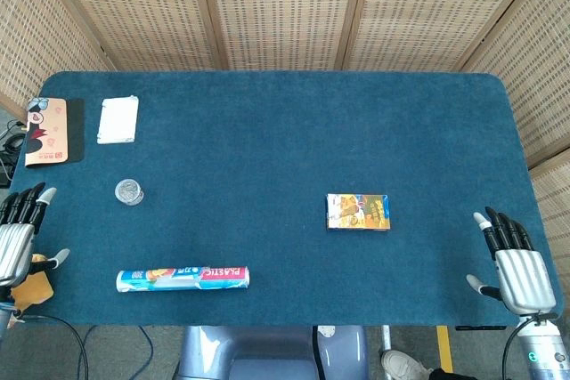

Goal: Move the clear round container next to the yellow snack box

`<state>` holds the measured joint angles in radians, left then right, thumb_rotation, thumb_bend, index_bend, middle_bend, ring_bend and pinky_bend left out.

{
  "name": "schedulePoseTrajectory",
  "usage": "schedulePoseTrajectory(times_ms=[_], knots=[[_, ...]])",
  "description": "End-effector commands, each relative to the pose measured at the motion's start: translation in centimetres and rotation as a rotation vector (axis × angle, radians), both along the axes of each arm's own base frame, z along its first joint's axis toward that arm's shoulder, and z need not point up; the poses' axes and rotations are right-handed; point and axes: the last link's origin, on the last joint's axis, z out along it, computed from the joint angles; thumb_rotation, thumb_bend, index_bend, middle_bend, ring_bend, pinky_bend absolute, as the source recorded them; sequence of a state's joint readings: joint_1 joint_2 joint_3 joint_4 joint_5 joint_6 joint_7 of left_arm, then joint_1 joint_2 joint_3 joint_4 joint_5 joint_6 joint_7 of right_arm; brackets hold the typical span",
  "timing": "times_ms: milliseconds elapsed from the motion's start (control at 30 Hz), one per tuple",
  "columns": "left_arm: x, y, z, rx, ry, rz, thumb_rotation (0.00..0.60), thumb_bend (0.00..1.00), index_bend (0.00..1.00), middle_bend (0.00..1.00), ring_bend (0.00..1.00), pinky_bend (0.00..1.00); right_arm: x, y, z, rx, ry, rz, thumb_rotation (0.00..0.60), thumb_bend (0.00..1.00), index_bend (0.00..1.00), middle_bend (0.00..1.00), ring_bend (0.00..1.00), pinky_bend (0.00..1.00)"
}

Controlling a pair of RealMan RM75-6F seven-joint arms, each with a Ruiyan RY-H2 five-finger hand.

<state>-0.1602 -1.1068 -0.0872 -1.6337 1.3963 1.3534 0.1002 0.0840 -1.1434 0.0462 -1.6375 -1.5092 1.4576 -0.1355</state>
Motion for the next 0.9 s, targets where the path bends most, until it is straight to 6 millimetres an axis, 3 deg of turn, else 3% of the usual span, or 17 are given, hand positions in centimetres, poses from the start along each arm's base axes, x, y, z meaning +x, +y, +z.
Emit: schedulePoseTrajectory(times_ms=[33,133,233,433,900], knots=[[0.3,2.3,0.5,-0.028,0.011,0.007,0.6,0.2,0.0,0.0,0.0,0.0,0.0,0.0,0.0,0.001,0.0,0.001,0.6,0.0,0.06,0.0,0.0,0.09],[0.6,4.1,0.3,-0.076,0.014,0.014,0.6,0.2,0.0,0.0,0.0,0.0,0.0,0.0,-0.1,0.003,0.001,0.001,0.6,0.0,0.06,0.0,0.0,0.09],[1.0,7.2,-0.3,-0.189,-0.015,0.055,0.6,0.2,0.0,0.0,0.0,0.0,0.0,-0.1,-0.3,0.011,0.003,-0.005,0.6,0.0,0.06,0.0,0.0,0.09],[1.2,10.7,-1.0,-0.268,0.01,0.107,0.6,0.22,0.01,0.0,0.0,0.0,-0.2,-0.4,-0.4,0.018,0.003,-0.015,0.6,0.0,0.06,0.0,0.0,0.09],[2.1,14.2,-3.8,-0.34,0.118,0.14,0.6,0.24,0.17,0.0,0.0,0.0,-0.4,-0.7,-0.6,0.027,-0.002,-0.027,0.6,0.0,0.06,0.0,0.0,0.09]])
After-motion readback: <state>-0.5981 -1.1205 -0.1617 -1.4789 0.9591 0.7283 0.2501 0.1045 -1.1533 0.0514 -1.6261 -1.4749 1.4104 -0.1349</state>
